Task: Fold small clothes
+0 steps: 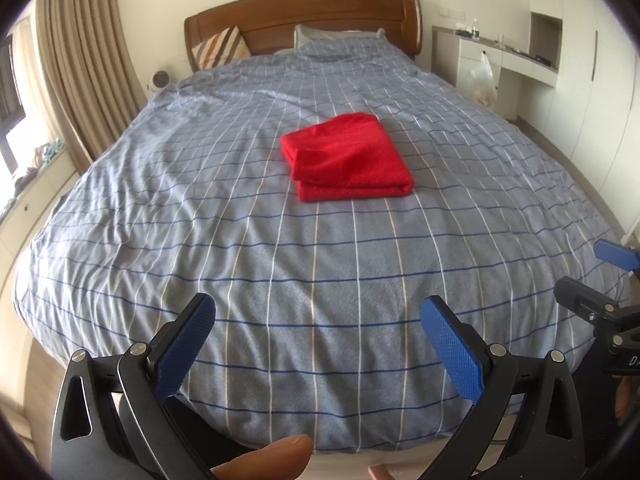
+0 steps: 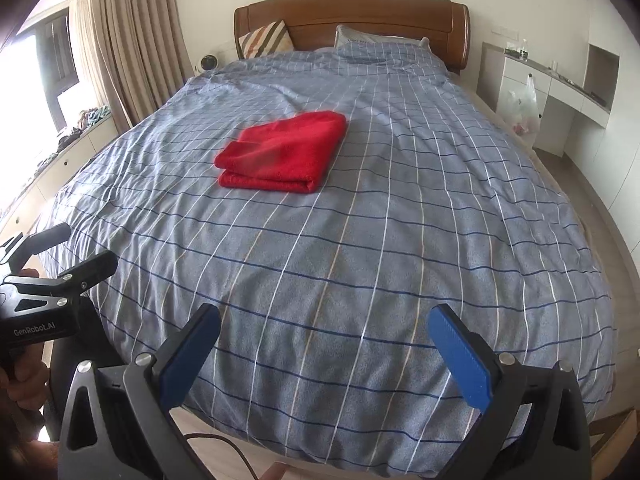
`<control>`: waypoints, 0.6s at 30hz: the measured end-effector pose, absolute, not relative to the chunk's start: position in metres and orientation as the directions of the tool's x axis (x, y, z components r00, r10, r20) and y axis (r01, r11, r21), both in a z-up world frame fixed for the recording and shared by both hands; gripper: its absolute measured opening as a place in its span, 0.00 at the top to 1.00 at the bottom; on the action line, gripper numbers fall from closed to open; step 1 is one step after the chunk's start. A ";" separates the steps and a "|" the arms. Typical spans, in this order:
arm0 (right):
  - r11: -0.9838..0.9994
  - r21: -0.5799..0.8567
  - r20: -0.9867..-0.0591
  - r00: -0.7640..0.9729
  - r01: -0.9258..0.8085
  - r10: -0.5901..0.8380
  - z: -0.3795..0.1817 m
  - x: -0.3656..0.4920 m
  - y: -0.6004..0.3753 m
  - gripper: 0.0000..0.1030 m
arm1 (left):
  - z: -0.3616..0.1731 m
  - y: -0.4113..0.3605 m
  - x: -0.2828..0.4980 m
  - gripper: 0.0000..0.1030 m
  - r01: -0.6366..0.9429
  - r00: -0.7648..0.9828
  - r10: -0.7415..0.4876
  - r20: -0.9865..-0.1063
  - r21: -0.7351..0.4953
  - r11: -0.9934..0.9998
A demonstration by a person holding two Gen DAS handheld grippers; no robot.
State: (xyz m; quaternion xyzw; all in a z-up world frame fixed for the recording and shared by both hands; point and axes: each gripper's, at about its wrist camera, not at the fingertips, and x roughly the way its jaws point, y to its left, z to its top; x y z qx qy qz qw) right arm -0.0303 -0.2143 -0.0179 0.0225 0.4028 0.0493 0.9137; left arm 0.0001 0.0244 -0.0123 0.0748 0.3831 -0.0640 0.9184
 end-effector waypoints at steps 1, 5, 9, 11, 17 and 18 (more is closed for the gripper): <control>0.994 0.085 -0.725 0.680 -0.072 0.111 -0.013 -0.029 -0.215 0.01 | -0.009 0.024 0.003 0.00 0.170 0.702 -0.059 -0.709 0.086 0.982; 0.997 0.028 -0.695 0.715 -0.077 0.075 0.010 -0.021 -0.210 0.01 | 0.003 0.025 0.009 0.00 0.143 0.724 -0.053 -0.687 0.074 0.987; 0.996 -0.039 -0.682 0.731 -0.082 0.034 0.022 -0.012 -0.199 0.01 | 0.005 0.029 0.010 0.00 0.114 0.737 -0.034 -0.675 0.076 0.991; 0.996 -0.039 -0.684 0.729 -0.082 0.034 0.024 -0.009 -0.196 0.01 | 0.003 0.030 0.010 0.00 0.107 0.737 -0.023 -0.675 0.083 0.991; 0.996 -0.074 -0.703 0.711 -0.054 -0.014 0.020 -0.006 -0.194 0.01 | 0.000 0.029 0.010 0.00 0.096 0.725 0.016 -0.689 0.124 0.988; 0.996 -0.076 -0.703 0.711 -0.054 -0.015 0.020 -0.006 -0.194 0.01 | 0.000 0.029 0.010 0.00 0.093 0.722 0.019 -0.691 0.125 0.988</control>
